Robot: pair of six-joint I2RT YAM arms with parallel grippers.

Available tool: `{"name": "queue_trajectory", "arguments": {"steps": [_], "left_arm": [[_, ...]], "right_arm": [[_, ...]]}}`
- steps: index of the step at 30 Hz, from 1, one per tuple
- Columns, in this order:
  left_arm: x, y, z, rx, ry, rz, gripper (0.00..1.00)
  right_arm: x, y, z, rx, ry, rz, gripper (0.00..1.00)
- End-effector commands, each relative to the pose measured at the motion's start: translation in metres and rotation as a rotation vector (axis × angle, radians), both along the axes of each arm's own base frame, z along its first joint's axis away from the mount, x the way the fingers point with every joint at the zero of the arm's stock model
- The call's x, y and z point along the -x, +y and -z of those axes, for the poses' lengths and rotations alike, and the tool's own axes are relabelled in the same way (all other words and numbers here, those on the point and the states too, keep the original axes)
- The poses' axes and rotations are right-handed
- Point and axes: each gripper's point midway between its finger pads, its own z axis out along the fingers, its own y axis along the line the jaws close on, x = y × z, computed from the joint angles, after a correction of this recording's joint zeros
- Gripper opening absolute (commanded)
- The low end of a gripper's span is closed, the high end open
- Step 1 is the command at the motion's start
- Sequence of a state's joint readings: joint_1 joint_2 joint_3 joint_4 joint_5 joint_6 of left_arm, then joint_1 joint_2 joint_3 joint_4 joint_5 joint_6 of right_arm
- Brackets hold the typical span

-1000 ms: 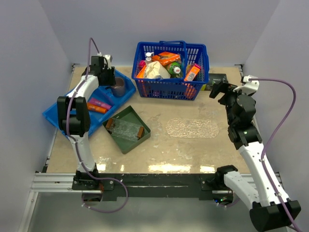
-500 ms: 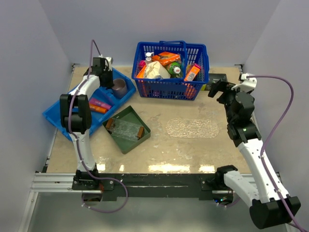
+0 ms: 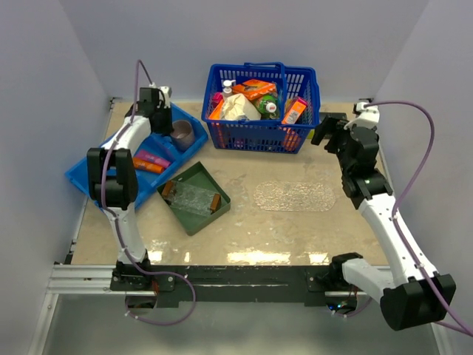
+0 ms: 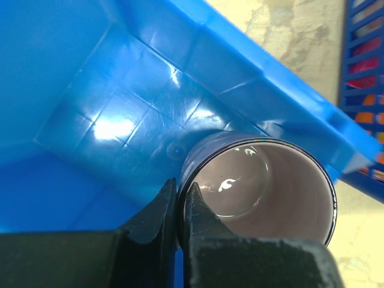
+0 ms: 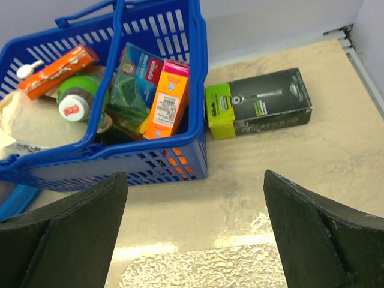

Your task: Prepare toiletry sets of a toothbrush and toothpaste on the tray

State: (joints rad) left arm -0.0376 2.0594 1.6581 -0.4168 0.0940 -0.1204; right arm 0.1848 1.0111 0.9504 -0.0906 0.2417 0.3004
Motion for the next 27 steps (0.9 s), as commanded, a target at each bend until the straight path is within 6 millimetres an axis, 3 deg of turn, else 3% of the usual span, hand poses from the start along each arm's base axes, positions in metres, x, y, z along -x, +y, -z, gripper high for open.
{"name": "queue_trajectory", "arguments": {"steps": [1,4,13,15,16,18,19,25,27], "left_arm": [[-0.01,0.001,-0.1,0.051,-0.243,-0.026,0.0],[-0.003,0.007,-0.116,0.04,-0.273,-0.046,0.0],[0.033,0.017,-0.192,0.008,-0.444,-0.082,0.0],[0.044,0.017,-0.192,0.015,-0.45,-0.083,0.0],[0.053,0.013,-0.207,0.03,-0.491,-0.073,0.0],[0.064,0.008,-0.206,0.014,-0.495,-0.065,0.0],[0.073,0.006,-0.216,0.003,-0.518,-0.06,0.0],[0.106,-0.04,-0.212,-0.032,-0.513,0.04,0.0],[0.114,-0.059,-0.209,-0.013,-0.496,0.09,0.0]], "right_arm": [[-0.005,0.008,-0.014,-0.031,-0.016,-0.03,0.98],[-0.009,0.012,-0.01,-0.034,0.006,-0.047,0.97],[-0.009,0.021,-0.011,-0.051,0.015,-0.09,0.94],[-0.007,0.023,-0.014,-0.052,0.015,-0.106,0.92],[-0.007,0.025,-0.016,-0.054,0.011,-0.113,0.91],[-0.007,0.032,-0.023,-0.062,-0.001,-0.153,0.89],[-0.007,0.035,-0.026,-0.065,-0.007,-0.165,0.88],[-0.008,0.07,-0.04,-0.062,-0.02,-0.271,0.83],[-0.005,0.093,-0.043,-0.042,-0.023,-0.306,0.83]]}}
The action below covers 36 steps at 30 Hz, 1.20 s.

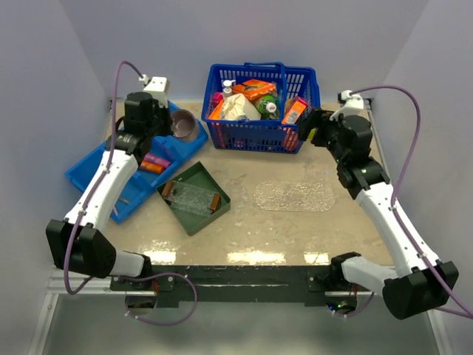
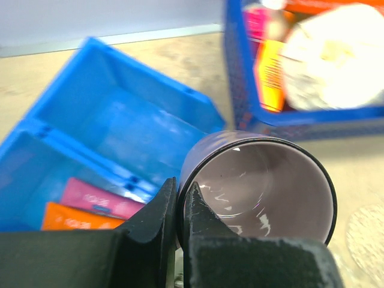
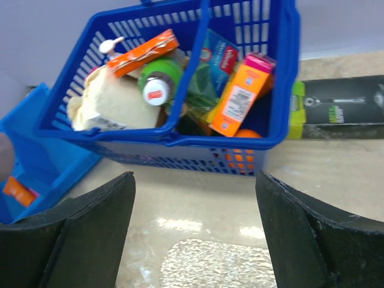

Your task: Prepare toiletry sets of a toothbrush and toothpaste on the tray

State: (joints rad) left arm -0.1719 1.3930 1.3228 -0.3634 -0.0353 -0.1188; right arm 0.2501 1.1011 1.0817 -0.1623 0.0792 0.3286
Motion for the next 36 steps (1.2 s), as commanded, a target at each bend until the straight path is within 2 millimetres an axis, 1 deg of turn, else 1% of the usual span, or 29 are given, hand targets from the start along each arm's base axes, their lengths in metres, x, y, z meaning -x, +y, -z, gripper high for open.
{"name": "queue_trajectory", "arguments": {"steps": [1,2,3,4,5,6,7,8,9,10,11,12,13,14,15,16,17,19,20,22,24,28,29,30,32,33,34,36], "left_arm": [[0.011,-0.033,-0.028,0.014,-0.087,0.081,0.0],[0.014,-0.043,-0.027,0.016,-0.082,0.105,0.0],[0.017,-0.048,-0.027,0.016,-0.082,0.117,0.0],[0.02,-0.053,-0.027,0.014,-0.078,0.13,0.0],[0.025,-0.063,-0.027,0.013,-0.075,0.153,0.0],[0.027,-0.067,-0.026,0.006,-0.072,0.161,0.0],[0.03,-0.072,-0.024,0.0,-0.061,0.173,0.0],[0.036,-0.085,-0.023,-0.005,-0.056,0.205,0.0],[0.039,-0.09,-0.021,-0.019,-0.049,0.217,0.0],[0.042,-0.097,-0.019,-0.024,-0.045,0.231,0.0],[0.047,-0.11,-0.019,-0.028,-0.048,0.263,0.0],[0.048,-0.115,-0.015,-0.038,-0.039,0.278,0.0],[0.053,-0.127,-0.014,-0.04,-0.033,0.307,0.0],[0.053,-0.132,-0.015,-0.041,-0.032,0.32,0.0],[0.053,-0.137,-0.01,-0.044,-0.017,0.332,0.0],[0.056,-0.145,-0.009,-0.041,-0.015,0.352,0.0],[0.056,-0.149,-0.009,-0.031,-0.012,0.361,0.0],[0.058,-0.162,-0.009,-0.012,-0.017,0.392,0.0],[0.058,-0.165,-0.008,-0.005,-0.016,0.397,0.0],[0.058,-0.174,-0.005,-0.005,-0.018,0.411,0.0],[0.055,-0.178,0.001,-0.016,-0.007,0.414,0.0],[0.056,-0.189,0.002,-0.021,-0.006,0.44,0.0],[0.056,-0.19,0.003,-0.023,-0.005,0.442,0.0],[0.056,-0.192,0.001,-0.02,-0.014,0.445,0.0],[0.055,-0.192,0.002,-0.017,-0.019,0.442,0.0],[0.055,-0.192,0.001,-0.016,-0.026,0.44,0.0],[0.055,-0.192,0.0,-0.014,-0.03,0.439,0.0],[0.055,-0.191,0.003,-0.012,-0.031,0.436,0.0]], "right_arm": [[0.008,0.056,-0.029,0.017,-0.068,-0.126,0.83],[0.008,0.062,-0.028,0.026,-0.065,-0.124,0.83],[0.006,0.072,-0.027,0.032,-0.059,-0.143,0.83],[0.009,0.087,-0.026,0.034,-0.054,-0.179,0.83],[0.009,0.095,-0.024,0.032,-0.048,-0.195,0.83],[0.01,0.102,-0.026,0.032,-0.051,-0.211,0.82],[0.011,0.117,-0.021,0.035,-0.037,-0.243,0.82],[0.012,0.123,-0.019,0.032,-0.032,-0.254,0.82],[0.012,0.13,-0.021,0.028,-0.037,-0.266,0.82],[0.014,0.143,-0.018,0.029,-0.028,-0.293,0.81],[0.015,0.148,-0.016,0.029,-0.027,-0.306,0.81],[0.017,0.155,-0.019,0.024,-0.032,-0.322,0.79],[0.018,0.164,-0.015,0.03,-0.023,-0.342,0.78],[0.019,0.169,-0.019,0.023,-0.03,-0.356,0.75],[0.02,0.173,-0.017,0.026,-0.022,-0.368,0.74],[0.023,0.178,-0.016,0.025,-0.017,-0.381,0.73],[0.024,0.181,-0.016,0.022,-0.014,-0.387,0.71],[0.027,0.187,-0.011,0.012,-0.004,-0.396,0.7],[0.028,0.188,-0.005,0.01,0.006,-0.395,0.7],[0.03,0.191,-0.001,-0.003,0.011,-0.395,0.69],[0.032,0.193,0.009,0.005,0.033,-0.4,0.67],[0.033,0.197,0.019,0.028,0.054,-0.4,0.64],[0.031,0.197,0.021,0.035,0.057,-0.39,0.63],[0.031,0.198,0.027,0.051,0.072,-0.384,0.61],[0.028,0.194,0.031,0.075,0.078,-0.355,0.59],[0.03,0.195,0.033,0.09,0.079,-0.356,0.59],[0.029,0.195,0.039,0.103,0.091,-0.35,0.58],[0.029,0.194,0.044,0.127,0.099,-0.334,0.57]]}}
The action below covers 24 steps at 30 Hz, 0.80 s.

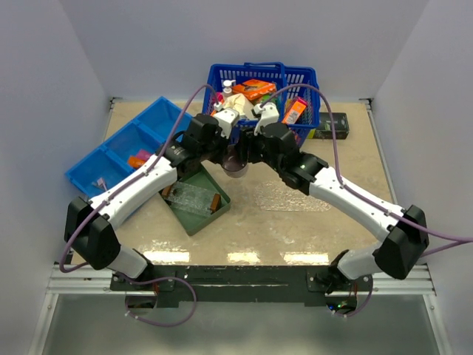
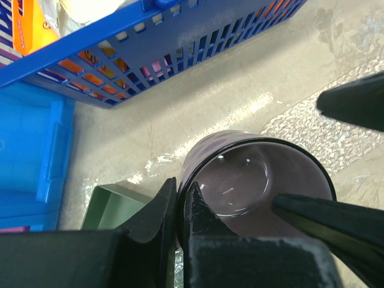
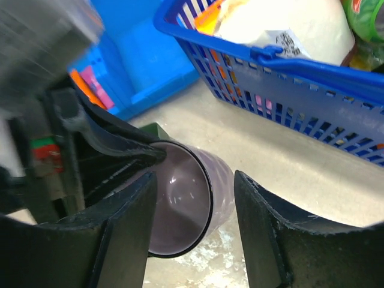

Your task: Prepare toiletry sets of a toothbrush and toothpaste on the tray

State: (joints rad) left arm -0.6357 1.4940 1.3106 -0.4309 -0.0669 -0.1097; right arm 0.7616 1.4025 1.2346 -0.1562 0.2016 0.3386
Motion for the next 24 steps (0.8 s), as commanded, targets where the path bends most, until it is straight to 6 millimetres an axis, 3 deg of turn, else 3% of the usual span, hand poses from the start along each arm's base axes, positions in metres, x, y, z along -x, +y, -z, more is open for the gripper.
{"name": "queue_trajectory", "arguments": {"steps": [1,24], "left_arm": [[-0.017,-0.014,-0.056,0.121,-0.163,0.0,0.0],[-0.016,-0.013,-0.049,0.117,-0.159,-0.002,0.0]], "right_arm": [[-0.004,-0.005,0.005,0.051,-0.016,0.056,0.54],[-0.009,-0.003,0.039,0.177,0.005,0.145,0.4]]}}
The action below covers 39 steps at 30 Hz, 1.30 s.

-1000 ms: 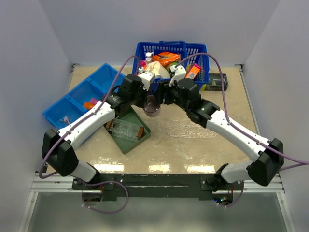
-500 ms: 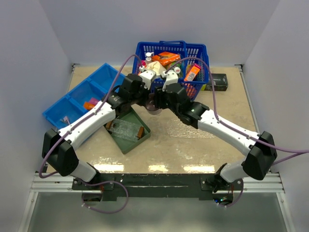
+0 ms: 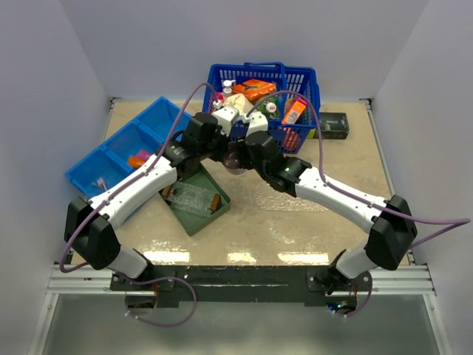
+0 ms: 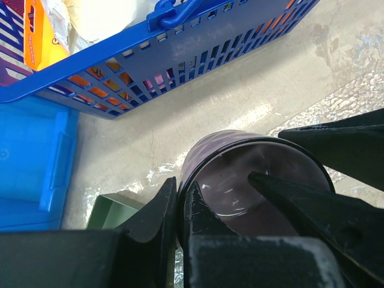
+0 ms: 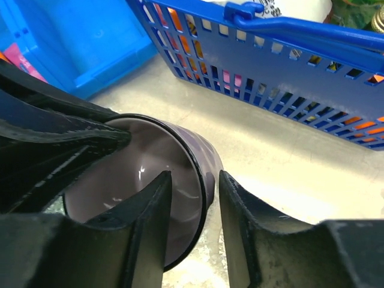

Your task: Prepare toiletry sets of a toothbrush and toothpaste on the tray

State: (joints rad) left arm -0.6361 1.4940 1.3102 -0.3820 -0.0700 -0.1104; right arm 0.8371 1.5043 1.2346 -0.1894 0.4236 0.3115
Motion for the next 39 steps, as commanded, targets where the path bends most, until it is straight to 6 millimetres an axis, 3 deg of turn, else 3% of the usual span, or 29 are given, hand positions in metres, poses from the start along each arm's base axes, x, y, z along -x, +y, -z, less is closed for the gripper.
{"name": "queue_trajectory", "arguments": {"steps": [1,9,15,22,25,26,29,32,39], "left_arm": [[-0.009,-0.008,-0.039,0.088,-0.118,0.001,0.0],[-0.007,-0.011,-0.033,0.088,-0.115,0.026,0.0],[-0.002,-0.015,-0.034,0.105,-0.122,0.061,0.0],[0.002,-0.019,-0.035,0.129,-0.121,0.087,0.0],[0.002,-0.019,-0.035,0.134,-0.118,0.085,0.14],[0.002,-0.02,-0.036,0.139,-0.118,0.087,0.24],[0.004,-0.022,-0.039,0.159,-0.12,0.097,0.41],[0.005,-0.022,-0.042,0.171,-0.127,0.094,0.53],[0.006,-0.016,-0.05,0.179,-0.142,0.091,0.69]], "right_arm": [[-0.003,-0.001,-0.007,-0.002,-0.013,0.023,0.37],[-0.006,-0.001,0.002,0.013,0.011,0.045,0.21],[-0.009,0.001,0.009,0.02,0.033,0.058,0.01],[-0.013,-0.005,0.008,-0.03,0.047,0.063,0.0],[-0.015,-0.008,0.005,-0.059,0.051,0.056,0.0],[-0.017,-0.01,0.003,-0.068,0.048,0.058,0.0],[-0.018,-0.015,0.002,-0.07,0.047,0.055,0.0],[-0.019,-0.021,0.0,-0.077,0.044,0.057,0.0],[-0.019,-0.042,-0.007,-0.102,0.034,0.029,0.0]]}}
